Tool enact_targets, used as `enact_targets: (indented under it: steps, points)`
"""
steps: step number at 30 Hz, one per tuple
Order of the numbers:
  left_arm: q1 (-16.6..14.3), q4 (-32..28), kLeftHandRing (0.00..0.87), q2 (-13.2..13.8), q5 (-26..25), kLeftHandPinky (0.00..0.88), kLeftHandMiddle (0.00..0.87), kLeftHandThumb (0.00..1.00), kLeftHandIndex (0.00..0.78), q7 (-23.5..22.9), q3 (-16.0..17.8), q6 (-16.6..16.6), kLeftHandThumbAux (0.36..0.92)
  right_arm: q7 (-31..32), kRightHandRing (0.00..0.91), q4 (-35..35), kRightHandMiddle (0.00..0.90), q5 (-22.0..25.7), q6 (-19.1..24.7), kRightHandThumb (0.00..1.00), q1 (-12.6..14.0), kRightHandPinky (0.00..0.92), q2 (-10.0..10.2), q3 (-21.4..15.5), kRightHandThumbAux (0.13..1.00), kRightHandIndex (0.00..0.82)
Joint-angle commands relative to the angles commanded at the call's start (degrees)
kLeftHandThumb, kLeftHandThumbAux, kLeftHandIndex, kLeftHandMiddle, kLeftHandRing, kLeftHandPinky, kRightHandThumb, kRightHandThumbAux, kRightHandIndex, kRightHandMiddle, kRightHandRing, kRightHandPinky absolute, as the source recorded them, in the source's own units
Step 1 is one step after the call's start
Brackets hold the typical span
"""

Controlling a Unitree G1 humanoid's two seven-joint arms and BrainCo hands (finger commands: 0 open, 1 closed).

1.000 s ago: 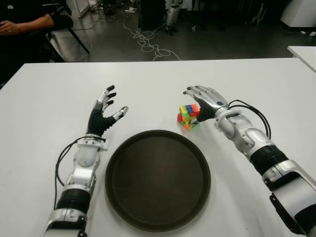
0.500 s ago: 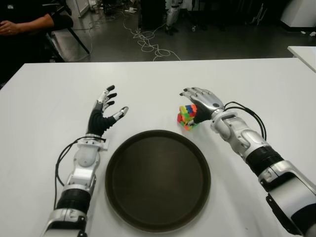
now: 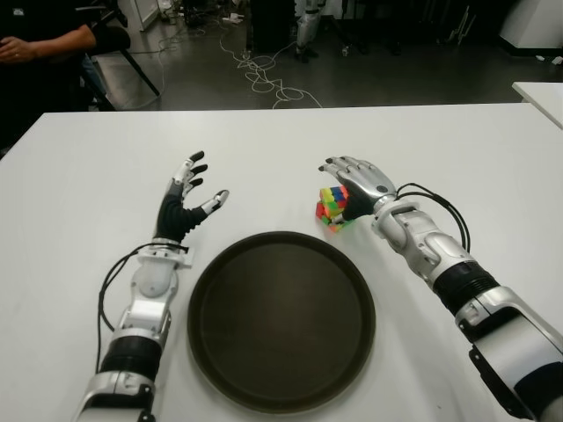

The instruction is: Pick up the Rubik's Cube and put it in the plate

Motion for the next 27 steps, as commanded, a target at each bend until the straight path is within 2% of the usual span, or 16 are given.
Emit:
enact_targets:
  steps: [19, 27]
  points:
    - [0.3, -1.0, 0.098, -0.3, -0.1, 0.119, 0.099, 0.114, 0.085, 0.0, -0.1, 0.7, 0.693, -1.9, 0.071, 2.4, 0.055, 0.3, 0.1, 0.0, -0.4, 0.095, 0.9, 0.6, 0.808, 0.064]
    - [0.2, -0.5, 0.097, -0.3, -0.3, 0.113, 0.092, 0.129, 0.087, -0.1, 0.0, 0.4, 0.713, -2.7, 0.112, 5.1, 0.07, 0.6, 0.4, 0.0, -0.8, 0.16, 1.8, 0.5, 0.807, 0.079]
